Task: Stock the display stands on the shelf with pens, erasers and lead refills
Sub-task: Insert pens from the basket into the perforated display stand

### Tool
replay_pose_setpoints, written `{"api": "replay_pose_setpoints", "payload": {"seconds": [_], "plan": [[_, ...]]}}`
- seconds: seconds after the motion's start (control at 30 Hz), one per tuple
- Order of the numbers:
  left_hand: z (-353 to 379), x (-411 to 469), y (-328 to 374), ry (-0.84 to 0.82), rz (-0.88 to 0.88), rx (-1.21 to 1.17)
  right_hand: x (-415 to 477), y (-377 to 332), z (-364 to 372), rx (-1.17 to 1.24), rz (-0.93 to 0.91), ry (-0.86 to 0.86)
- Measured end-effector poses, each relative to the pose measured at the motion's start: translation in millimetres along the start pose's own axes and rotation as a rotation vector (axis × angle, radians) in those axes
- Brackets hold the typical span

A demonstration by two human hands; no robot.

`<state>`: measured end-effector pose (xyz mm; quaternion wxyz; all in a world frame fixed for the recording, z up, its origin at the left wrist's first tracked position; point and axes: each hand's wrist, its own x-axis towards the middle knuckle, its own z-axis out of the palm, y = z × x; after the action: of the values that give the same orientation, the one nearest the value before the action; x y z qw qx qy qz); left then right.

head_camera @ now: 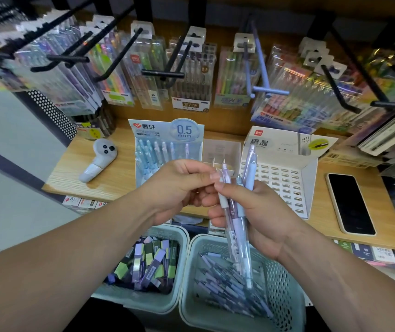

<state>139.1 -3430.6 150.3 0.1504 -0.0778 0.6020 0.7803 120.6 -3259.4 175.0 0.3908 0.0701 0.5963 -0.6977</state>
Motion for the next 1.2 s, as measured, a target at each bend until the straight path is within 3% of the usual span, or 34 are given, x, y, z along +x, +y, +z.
{"api": "replay_pose_setpoints", "payload": {"seconds": [0.37, 0.57, 0.77, 0.83, 0.9, 0.93, 1.0, 1.07, 1.13, 1.2], "plan": [[-2, 3, 1, 0.135, 0.016, -0.094, 4, -7, -4, 0.046, -0.017, 0.063], [-14, 9, 10, 0.336, 0.104, -0.304, 6, 0, -7, -0.105, 0.071, 0.126], [-21, 9, 14, 0.411, 0.129, -0.325, 10, -2, -6, 0.007, -0.013, 0.199], [-26, 8, 15, 0.614, 0.156, -0.076, 12, -2, -6, 0.015, -0.047, 0.234], [-35, 4, 12, 0.834, 0.313, 0.536, 13, -1, -7, -0.017, -0.063, 0.267], [-38, 0, 11, 0.818, 0.46, 0.831, 13, 0, -8, -0.043, -0.065, 0.28], [-34, -8, 5, 0.566, 0.716, 1.179, 14, 2, -8, -0.091, -0.059, 0.284], [-26, -10, -9, 0.314, 0.807, 1.336, 14, 4, -5, -0.119, -0.052, 0.26], [-21, -9, -20, 0.194, 0.828, 1.406, 13, 5, -2, -0.129, -0.037, 0.225], [-23, -7, -24, 0.177, 0.834, 1.403, 11, 5, 0, -0.133, 0.0, 0.182]]}}
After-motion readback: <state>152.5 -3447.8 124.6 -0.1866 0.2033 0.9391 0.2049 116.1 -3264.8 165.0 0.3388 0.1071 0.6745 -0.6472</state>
